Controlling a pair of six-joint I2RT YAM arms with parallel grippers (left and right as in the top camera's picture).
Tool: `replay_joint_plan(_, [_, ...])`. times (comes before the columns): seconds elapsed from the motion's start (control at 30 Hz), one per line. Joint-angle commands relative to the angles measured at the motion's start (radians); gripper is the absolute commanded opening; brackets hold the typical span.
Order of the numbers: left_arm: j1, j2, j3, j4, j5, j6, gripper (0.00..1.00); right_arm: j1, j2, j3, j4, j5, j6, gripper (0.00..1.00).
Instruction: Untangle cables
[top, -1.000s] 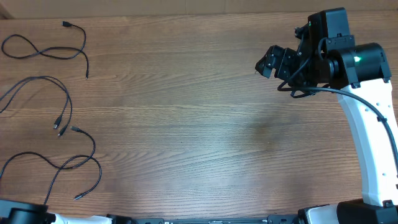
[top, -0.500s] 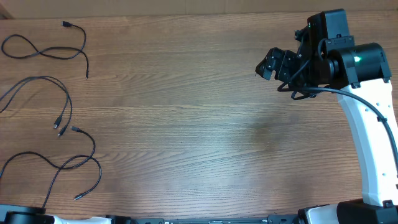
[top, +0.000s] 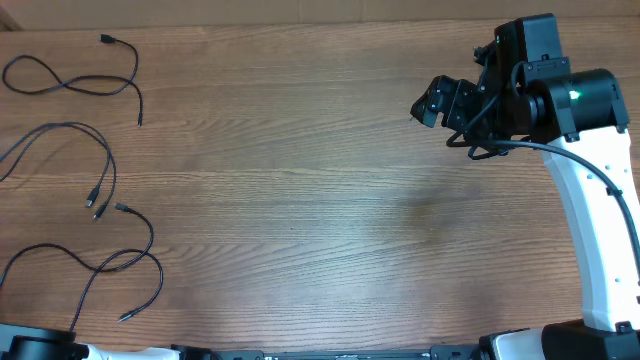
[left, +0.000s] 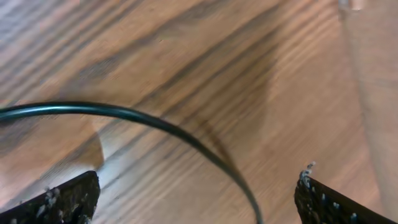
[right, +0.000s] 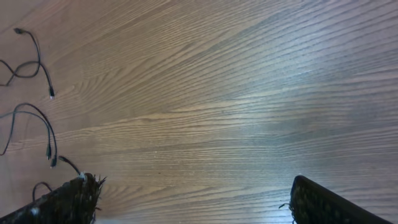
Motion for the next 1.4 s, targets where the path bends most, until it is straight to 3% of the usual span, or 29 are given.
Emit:
replay_joint_plan(0.0, [0.002,-0.014,-0.005,-0.026,-0.118,-0.014,1.00,0.003,-0.002,0.008,0.016,0.010,0.004,0.97])
replay_joint_plan(0.57, [0.013,0.064,-0.005,-0.021,-0.155,-0.011,1.00,0.003,-0.002,0.008,0.002,0.009,0.004,0.96])
replay_joint_plan(0.73, [0.014,0.084,-0.005,-0.011,-0.156,-0.011,0.89,0.003,-0.002,0.008,-0.013,0.010,0.004,0.96])
replay_joint_plan(0.83, [0.015,0.084,-0.005,0.008,-0.155,-0.011,0.78,0.003,-0.002,0.008,-0.018,0.010,0.004,0.96])
replay_joint_plan(1.0, [0.014,0.084,-0.005,0.011,-0.154,-0.010,0.45,0.003,-0.002,0.008,-0.025,0.010,0.004,0.96])
replay_joint_plan(1.23, [0.003,0.084,-0.005,0.027,-0.115,0.006,0.09,0.003,-0.002,0.008,-0.039,0.010,0.004,0.96])
replay_joint_plan(1.37, [-0.022,0.084,-0.005,0.077,-0.058,0.032,0.04,0.003,-0.002,0.008,-0.045,0.010,0.004,0.96])
